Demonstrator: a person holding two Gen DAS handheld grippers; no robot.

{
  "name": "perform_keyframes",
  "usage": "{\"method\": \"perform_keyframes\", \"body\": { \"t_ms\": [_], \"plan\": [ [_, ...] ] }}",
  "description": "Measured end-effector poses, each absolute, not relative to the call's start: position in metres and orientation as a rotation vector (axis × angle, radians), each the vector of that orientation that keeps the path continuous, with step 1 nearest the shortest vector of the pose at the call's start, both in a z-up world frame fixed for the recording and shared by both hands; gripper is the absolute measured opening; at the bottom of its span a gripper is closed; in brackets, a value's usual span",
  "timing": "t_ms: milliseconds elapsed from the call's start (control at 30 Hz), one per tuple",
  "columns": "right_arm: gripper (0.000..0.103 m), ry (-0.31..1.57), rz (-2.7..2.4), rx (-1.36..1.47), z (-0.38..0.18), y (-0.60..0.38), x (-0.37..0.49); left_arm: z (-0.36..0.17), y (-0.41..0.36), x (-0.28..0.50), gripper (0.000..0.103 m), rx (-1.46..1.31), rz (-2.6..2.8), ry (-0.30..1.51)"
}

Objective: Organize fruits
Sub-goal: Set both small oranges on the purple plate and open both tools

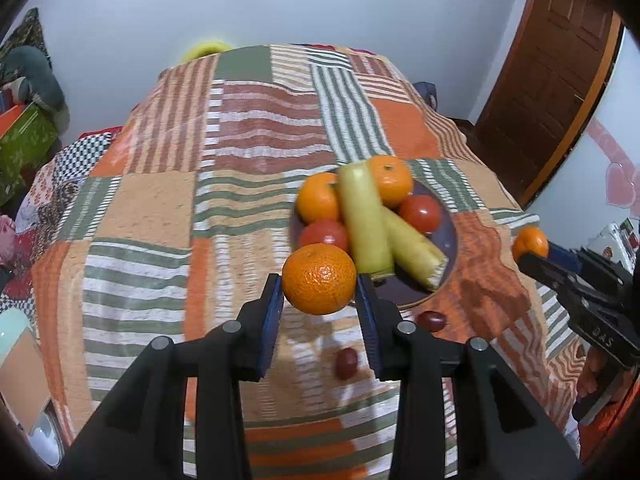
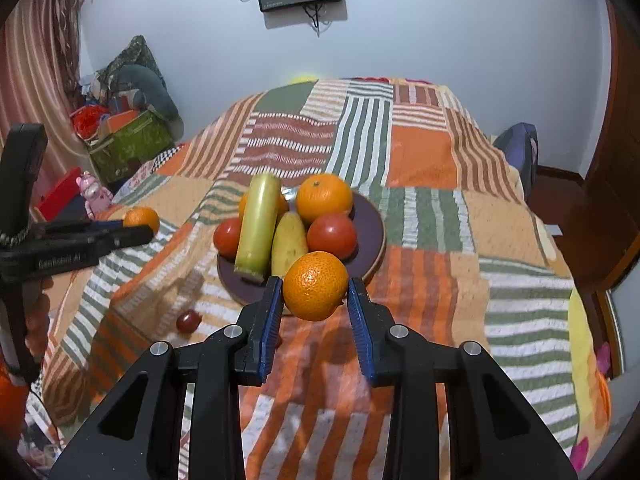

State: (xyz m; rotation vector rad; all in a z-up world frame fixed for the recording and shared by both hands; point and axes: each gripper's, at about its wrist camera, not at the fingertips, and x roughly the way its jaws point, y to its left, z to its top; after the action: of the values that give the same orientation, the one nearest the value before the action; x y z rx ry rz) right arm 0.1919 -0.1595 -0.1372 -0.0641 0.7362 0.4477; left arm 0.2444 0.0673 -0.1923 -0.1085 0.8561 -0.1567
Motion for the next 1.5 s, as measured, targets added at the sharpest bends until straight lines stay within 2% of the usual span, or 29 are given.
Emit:
{"method": "perform_keyframes", "body": {
  "t_ms": [400, 933, 1033, 1167, 1333, 1500],
  "plan": [
    [0.03, 0.754, 0.459, -0.058, -0.152, -0.166, 0.217, -0.224, 0.008, 0.269, 0.037, -0.08, -0.272, 0.939],
    [0.03, 0.877, 0.509, -0.129, -0.193, -0.141, 0.254, -0.252, -0.01, 0.285, 0.039, -0.063, -0.283, 0.986],
    [0.03, 0.877, 0.503, -0.148, -0.193, -0.141, 0.253, -0.252, -0.009, 0.285, 0.044, -0.062, -0.271, 0.988],
    [0.031, 0.888, 0.499, -0.145, -0.191, -0.144, 0.253, -0.247, -0.006, 0.282, 0.044, -0.061, -0.259, 0.98],
    [0.042, 0.854, 0.487, -0.124, -0.176, -0.152, 0.242, -0.229, 0.005, 0.271, 0.044, -0.055, -0.22, 0.931],
    [0.042, 0.807, 0.486, -0.105, -0.154, -0.158, 0.224, -0.21, 0.025, 0.256, 0.044, -0.066, -0.174, 0.89]
  ]
}}
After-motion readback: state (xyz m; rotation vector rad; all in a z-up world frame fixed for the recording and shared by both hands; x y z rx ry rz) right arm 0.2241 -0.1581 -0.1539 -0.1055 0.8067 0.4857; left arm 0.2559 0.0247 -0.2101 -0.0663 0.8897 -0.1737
